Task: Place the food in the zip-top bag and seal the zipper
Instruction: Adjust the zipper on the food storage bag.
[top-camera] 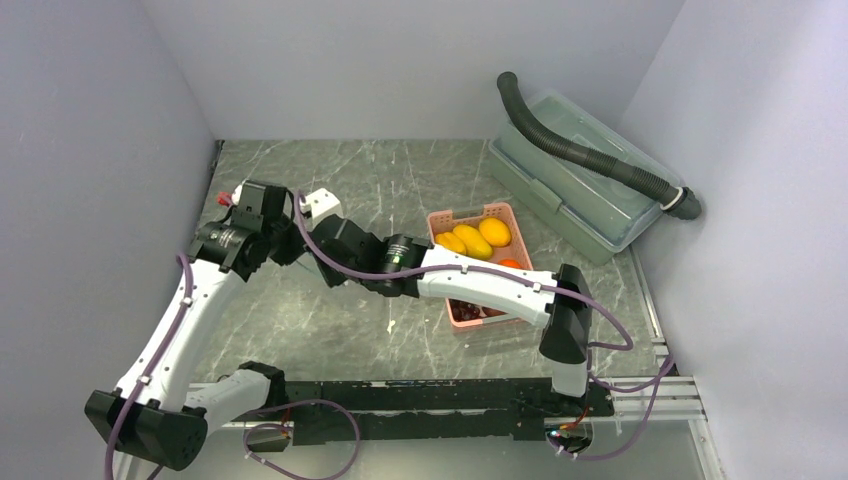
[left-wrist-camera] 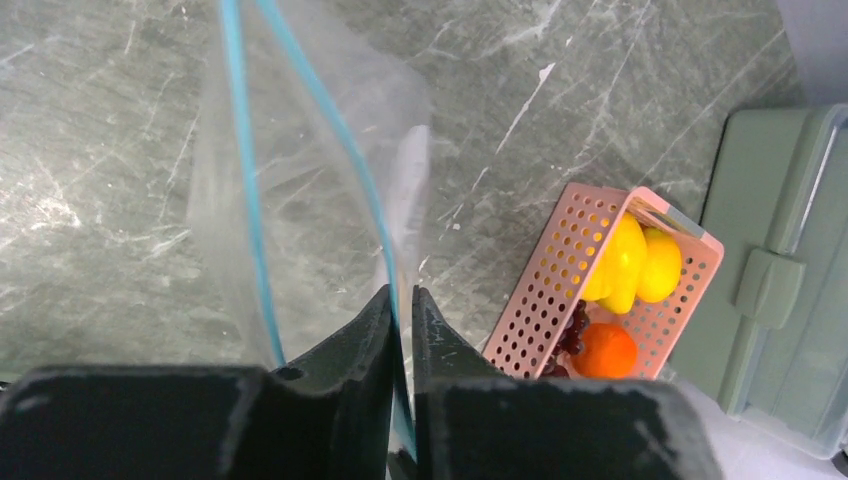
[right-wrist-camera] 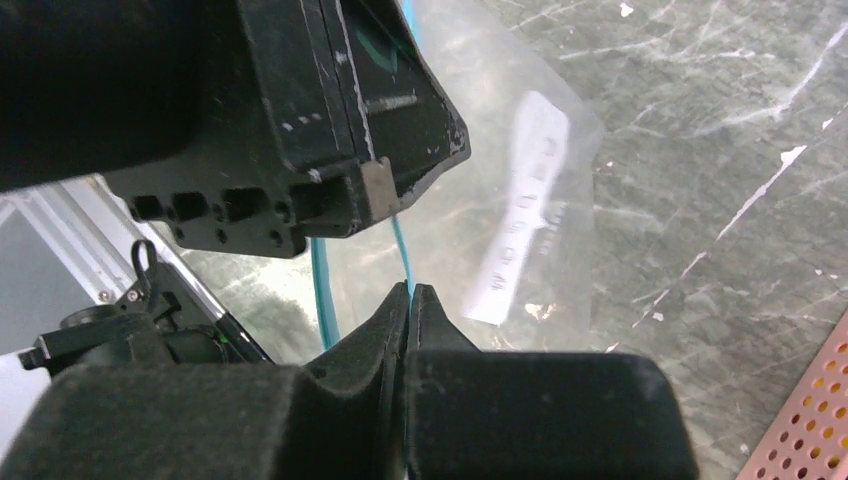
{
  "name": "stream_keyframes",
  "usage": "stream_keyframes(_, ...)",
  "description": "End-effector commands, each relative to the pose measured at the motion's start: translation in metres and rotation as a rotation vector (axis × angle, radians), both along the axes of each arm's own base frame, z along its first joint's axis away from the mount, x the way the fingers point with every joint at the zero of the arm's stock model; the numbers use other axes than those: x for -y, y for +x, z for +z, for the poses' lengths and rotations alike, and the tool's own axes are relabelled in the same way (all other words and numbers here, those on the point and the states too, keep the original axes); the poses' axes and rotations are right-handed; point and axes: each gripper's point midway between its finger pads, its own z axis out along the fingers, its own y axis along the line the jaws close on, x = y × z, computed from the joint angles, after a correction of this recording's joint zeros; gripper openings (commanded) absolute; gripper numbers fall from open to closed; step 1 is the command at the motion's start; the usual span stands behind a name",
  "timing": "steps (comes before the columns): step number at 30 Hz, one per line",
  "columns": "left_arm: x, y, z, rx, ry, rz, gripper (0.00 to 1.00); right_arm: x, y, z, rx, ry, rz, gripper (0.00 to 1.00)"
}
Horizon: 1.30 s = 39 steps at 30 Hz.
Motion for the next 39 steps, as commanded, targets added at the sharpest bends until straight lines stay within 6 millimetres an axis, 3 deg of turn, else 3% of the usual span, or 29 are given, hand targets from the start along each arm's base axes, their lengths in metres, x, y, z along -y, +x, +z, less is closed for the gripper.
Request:
stream_keyframes(1,0.005,0.002,0.023,0.047,-0.004,-0.049,0.23,0.011,0.001,0.023,0.043,0.039,-0.016,0.00)
stream_keyframes(6,0.008,0.003,0.035,0.092,-0.014,-0.078,0.44,0.021,0.002,0.019,0.051,0.037,-0.039,0.00)
stream_keyframes(12,0.011,0.000,0.047,0.115,-0.015,-0.118,0.59,0.038,0.005,0.023,0.077,0.053,-0.087,0.00)
stream_keyframes(25,0.032,-0.019,0.058,0.137,-0.097,-0.260,0.61,0.059,0.019,0.019,0.100,0.048,-0.162,0.00)
stream_keyframes(30,0.043,-0.028,0.050,0.099,-0.154,-0.300,0.58,0.065,0.025,0.020,0.112,0.048,-0.191,0.00)
stream_keyframes(39,0.041,-0.036,0.047,0.079,-0.153,-0.297,0.55,0.070,0.028,0.022,0.117,0.060,-0.210,0.00)
